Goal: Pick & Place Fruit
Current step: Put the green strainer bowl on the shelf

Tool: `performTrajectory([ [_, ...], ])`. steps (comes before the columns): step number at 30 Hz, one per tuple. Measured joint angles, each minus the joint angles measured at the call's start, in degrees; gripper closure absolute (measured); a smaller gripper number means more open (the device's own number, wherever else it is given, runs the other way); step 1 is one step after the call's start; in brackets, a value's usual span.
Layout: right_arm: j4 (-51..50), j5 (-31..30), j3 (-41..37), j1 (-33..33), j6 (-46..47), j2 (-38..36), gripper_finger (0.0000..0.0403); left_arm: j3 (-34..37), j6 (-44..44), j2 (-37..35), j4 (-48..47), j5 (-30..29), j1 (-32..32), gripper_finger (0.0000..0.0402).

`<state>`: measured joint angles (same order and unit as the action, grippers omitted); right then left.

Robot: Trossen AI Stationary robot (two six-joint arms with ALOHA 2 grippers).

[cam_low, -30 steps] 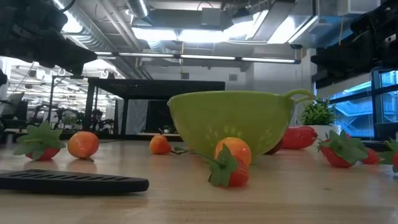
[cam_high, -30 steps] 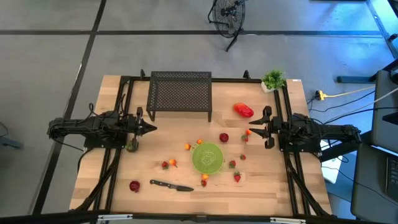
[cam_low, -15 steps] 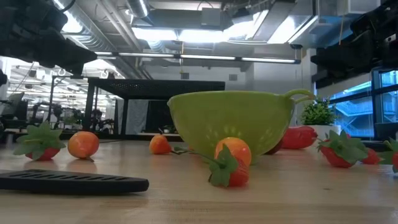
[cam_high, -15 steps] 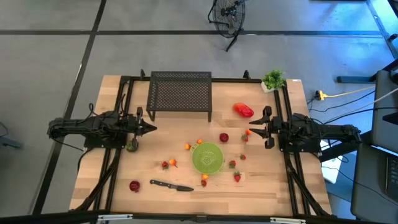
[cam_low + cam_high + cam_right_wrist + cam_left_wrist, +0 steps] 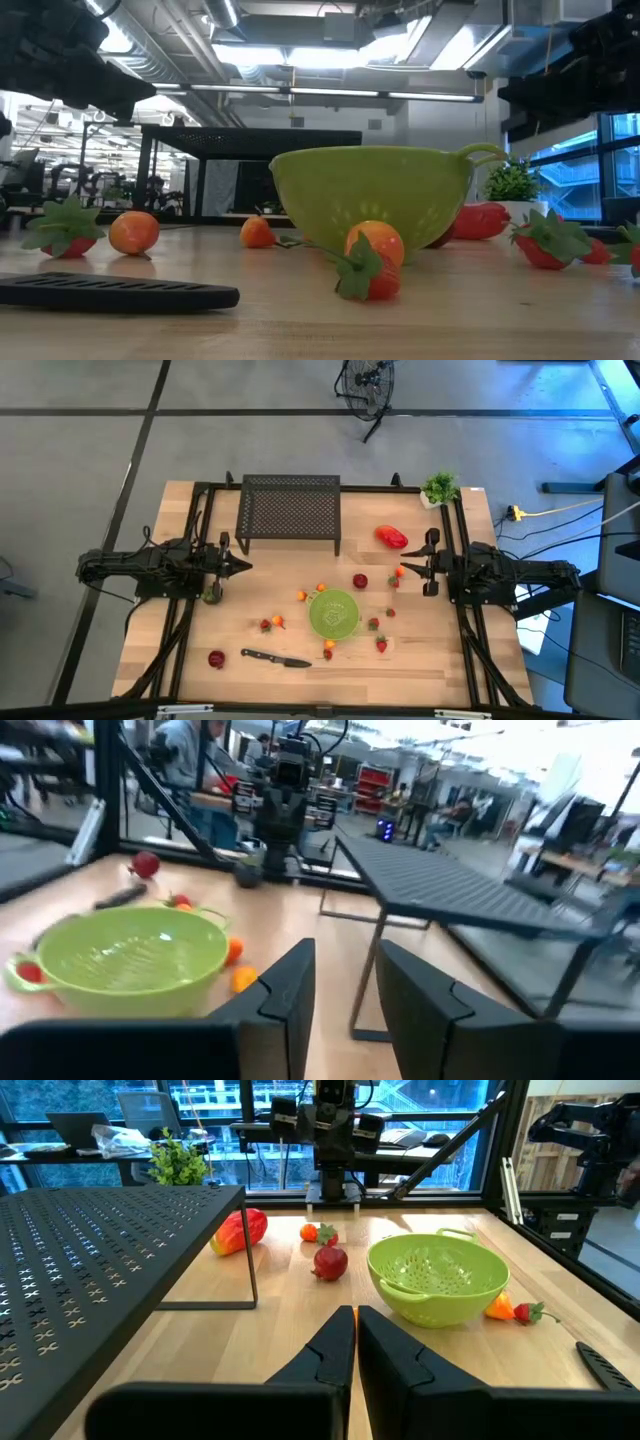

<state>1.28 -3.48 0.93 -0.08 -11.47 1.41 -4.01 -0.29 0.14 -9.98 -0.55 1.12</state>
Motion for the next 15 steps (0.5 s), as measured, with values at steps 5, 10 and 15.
performTrajectory([
  [5, 1.4, 1.4, 0.0, 0.0, 3.4, 0.0, 0.0299, 0.0, 0.2, 0.0, 0.0, 0.0, 0.0, 0.0391],
  [10, 7.0, 1.6, 0.0, 0.1, 7.6, 0.0, 0.0299, 0.0, 1.5, 0.0, 0.0, 0.0, 0.0, 0.0389],
  [15, 15.5, 1.5, 0.0, 0.1, 9.5, 0.0, 0.0288, 0.3, 1.5, 0.0, 2.7, 0.1, 0.0, 0.0391],
])
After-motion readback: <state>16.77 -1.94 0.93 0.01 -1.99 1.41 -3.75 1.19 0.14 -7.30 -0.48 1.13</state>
